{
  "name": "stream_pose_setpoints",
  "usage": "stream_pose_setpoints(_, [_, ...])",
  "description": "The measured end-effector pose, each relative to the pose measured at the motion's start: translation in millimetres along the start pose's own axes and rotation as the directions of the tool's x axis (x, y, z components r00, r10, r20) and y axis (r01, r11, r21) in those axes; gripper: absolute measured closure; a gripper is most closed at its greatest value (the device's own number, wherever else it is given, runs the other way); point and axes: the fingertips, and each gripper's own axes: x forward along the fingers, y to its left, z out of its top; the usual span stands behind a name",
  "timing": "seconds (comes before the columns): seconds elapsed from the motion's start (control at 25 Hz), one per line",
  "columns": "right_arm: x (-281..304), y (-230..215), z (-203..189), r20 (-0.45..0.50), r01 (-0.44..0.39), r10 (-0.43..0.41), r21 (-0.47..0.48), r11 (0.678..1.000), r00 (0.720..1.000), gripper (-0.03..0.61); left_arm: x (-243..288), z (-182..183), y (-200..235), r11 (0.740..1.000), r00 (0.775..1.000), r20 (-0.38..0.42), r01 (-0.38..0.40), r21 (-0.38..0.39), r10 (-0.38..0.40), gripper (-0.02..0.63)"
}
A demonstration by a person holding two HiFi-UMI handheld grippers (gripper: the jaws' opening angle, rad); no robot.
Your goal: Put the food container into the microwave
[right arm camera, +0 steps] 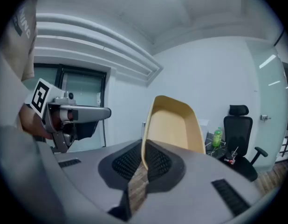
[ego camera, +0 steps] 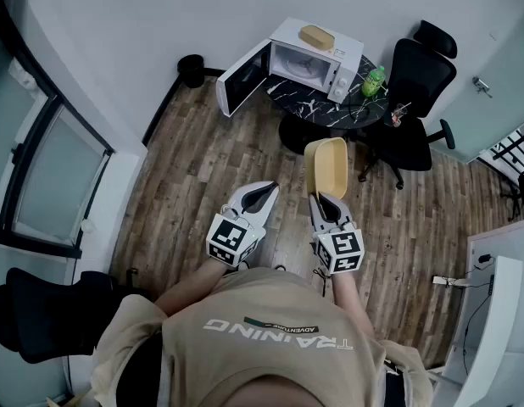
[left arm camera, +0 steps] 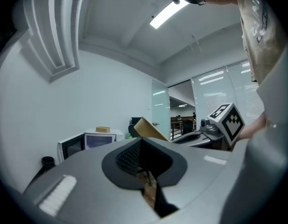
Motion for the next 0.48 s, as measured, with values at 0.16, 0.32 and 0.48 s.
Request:
stream_pose_setpoints(0.16, [3, 1, 0, 0.001, 0.004, -0.004, -0.001, 1.000, 1.000, 0.554, 0, -3, 1, 1.000, 1.000, -0.006, 0.006, 0.000, -0.006, 0.611])
stream_pose_setpoints(0.32, [7, 1, 0, -0.011, 0.000, 0.000, -0.012, 1.000, 1.000, 0.554, 2, -2, 4, 1.000, 1.000, -0.006, 0.008, 0.001, -0.008, 0.611])
stream_pose_setpoints(0.48, [12, 1, 0, -0.019, 0.003, -0.003, -0.019, 1.000, 1.000, 0.554, 3, -6, 9, 1.000, 1.000, -0.014, 0.013, -0.009, -0.013, 0.611])
